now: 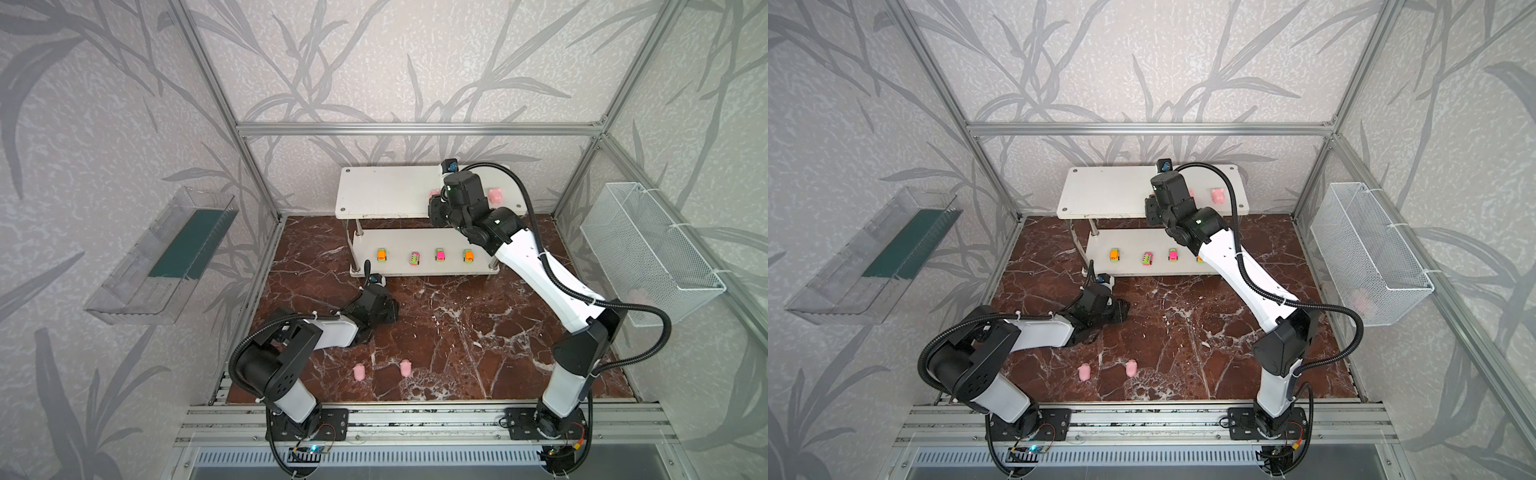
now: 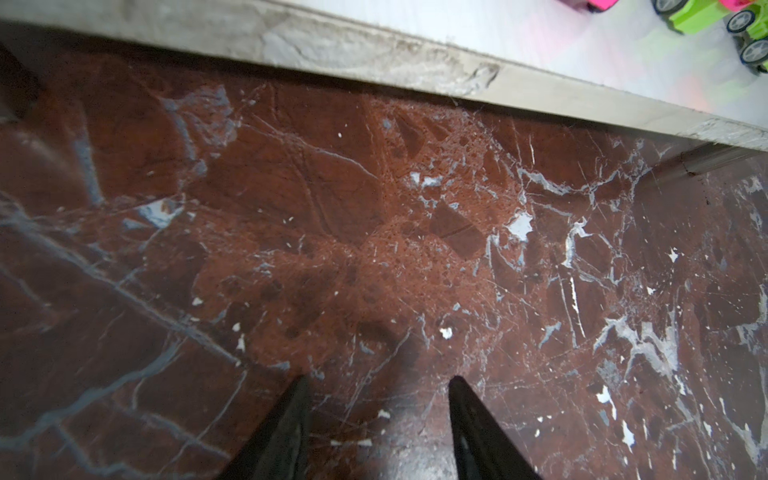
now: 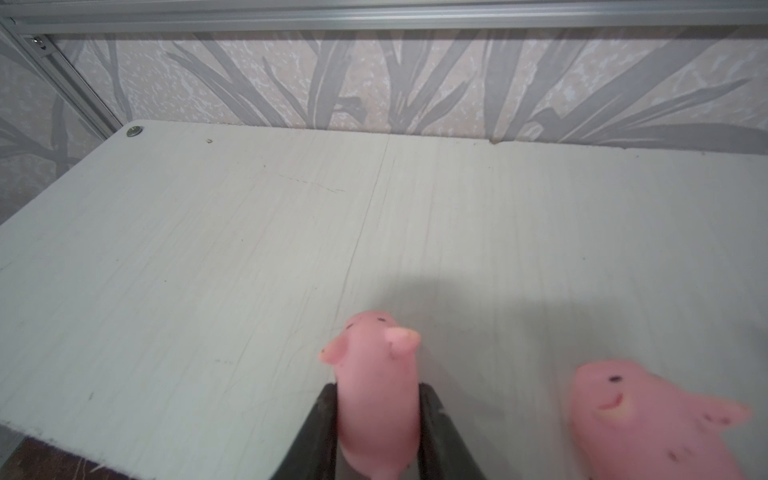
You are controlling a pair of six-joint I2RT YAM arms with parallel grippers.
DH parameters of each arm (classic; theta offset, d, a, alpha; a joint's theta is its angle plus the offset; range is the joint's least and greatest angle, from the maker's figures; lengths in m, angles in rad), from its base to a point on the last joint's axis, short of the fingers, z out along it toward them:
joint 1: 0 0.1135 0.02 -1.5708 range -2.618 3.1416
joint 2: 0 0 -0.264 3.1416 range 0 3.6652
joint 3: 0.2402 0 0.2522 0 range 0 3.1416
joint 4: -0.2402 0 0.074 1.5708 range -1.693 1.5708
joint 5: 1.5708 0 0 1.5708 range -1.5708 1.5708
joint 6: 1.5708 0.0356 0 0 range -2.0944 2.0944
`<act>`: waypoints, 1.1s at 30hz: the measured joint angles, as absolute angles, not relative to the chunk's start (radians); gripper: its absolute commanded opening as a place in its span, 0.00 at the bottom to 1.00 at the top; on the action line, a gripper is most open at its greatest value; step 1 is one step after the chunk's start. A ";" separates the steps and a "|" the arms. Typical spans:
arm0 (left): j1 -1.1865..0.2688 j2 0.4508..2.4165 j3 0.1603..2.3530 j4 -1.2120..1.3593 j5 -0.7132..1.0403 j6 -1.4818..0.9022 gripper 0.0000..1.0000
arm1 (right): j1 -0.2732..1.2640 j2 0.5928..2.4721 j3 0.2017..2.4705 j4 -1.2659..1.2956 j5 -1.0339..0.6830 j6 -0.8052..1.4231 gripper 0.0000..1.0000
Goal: Place and organize the plastic toys onto the shelf
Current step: 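Carry the pig up to the top shelf and lower it toward the surface, then set the pink pig on the top shelf and open the right gripper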
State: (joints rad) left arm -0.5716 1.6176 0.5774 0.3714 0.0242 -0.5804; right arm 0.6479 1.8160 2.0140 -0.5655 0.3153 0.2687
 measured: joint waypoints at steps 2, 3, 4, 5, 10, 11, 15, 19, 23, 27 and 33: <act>-0.572 1.621 0.581 0.373 0.025 -0.580 0.53 | 0.648 1.818 2.017 -0.567 0.314 0.268 0.38; -0.572 1.622 0.581 0.374 0.025 -0.580 0.53 | 0.648 1.818 2.017 -0.567 0.313 0.268 0.39; -0.572 1.623 0.581 0.375 0.025 -0.580 0.53 | 0.648 1.818 2.017 -0.568 0.313 0.268 0.41; -0.572 1.623 0.581 0.376 0.025 -0.580 0.53 | 0.648 1.818 2.017 -0.568 0.313 0.268 0.42; -0.572 1.623 0.582 0.376 0.027 -0.581 0.53 | 0.648 1.818 2.017 -0.567 0.304 0.262 0.50; -0.571 1.623 0.582 0.376 0.027 -0.581 0.53 | 0.648 1.818 2.017 -0.567 0.302 0.261 0.51; -0.571 1.623 0.582 0.376 0.028 -0.584 0.53 | 0.646 1.818 2.030 -0.575 0.287 0.259 0.56; -0.570 1.623 0.583 0.376 0.029 -0.587 0.53 | 0.638 1.815 2.040 -0.570 0.264 0.257 0.61; -0.568 1.624 0.583 0.376 0.030 -0.588 0.53 | 0.630 1.813 2.049 -0.570 0.246 0.257 0.62; -0.568 1.624 0.583 0.376 0.032 -0.588 0.53 | 0.625 1.813 2.070 -0.570 0.229 0.257 0.63; -0.568 1.625 0.586 0.374 0.034 -0.588 0.53 | 0.619 1.804 2.073 -0.565 0.201 0.257 0.63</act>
State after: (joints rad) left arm -0.5682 1.6249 0.5858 0.3744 0.0338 -0.5877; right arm 0.6186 1.8042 2.0727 -0.5648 0.2012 0.2573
